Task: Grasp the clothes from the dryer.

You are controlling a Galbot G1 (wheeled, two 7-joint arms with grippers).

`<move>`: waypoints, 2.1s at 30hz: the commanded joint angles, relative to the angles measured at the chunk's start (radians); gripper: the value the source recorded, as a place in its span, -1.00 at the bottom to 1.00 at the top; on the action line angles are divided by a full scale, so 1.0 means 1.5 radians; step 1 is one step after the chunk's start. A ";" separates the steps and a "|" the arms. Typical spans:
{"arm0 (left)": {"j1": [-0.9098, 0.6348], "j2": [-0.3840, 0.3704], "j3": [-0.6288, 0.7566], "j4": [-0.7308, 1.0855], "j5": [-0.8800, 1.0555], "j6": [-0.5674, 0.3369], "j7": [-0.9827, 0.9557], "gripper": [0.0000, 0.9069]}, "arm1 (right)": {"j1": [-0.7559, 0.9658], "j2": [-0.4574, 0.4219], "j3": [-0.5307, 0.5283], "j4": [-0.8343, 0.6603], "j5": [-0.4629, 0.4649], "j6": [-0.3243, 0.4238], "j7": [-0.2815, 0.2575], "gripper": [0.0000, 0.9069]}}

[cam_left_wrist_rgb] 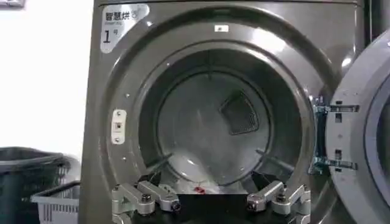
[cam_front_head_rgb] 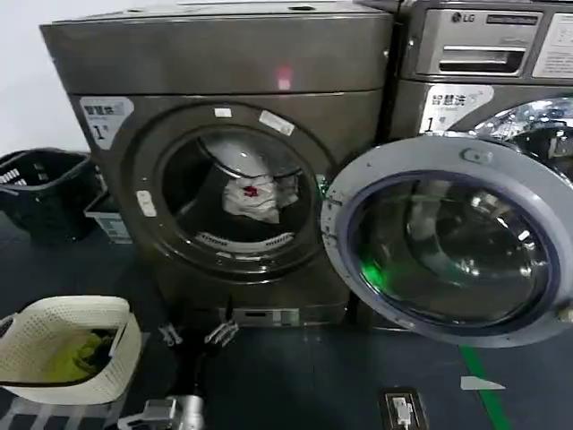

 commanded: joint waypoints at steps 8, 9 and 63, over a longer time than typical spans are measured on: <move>-0.006 0.002 0.006 0.006 0.001 0.002 0.004 1.00 | -0.005 -0.003 0.015 -0.018 0.000 0.004 -0.001 1.00; -0.007 0.002 0.006 0.007 0.000 0.002 0.004 1.00 | -0.006 -0.003 0.017 -0.018 0.000 0.004 -0.001 1.00; -0.017 -0.002 0.019 0.014 -0.004 0.002 0.007 1.00 | -0.022 0.005 0.038 -0.024 0.001 0.009 -0.006 1.00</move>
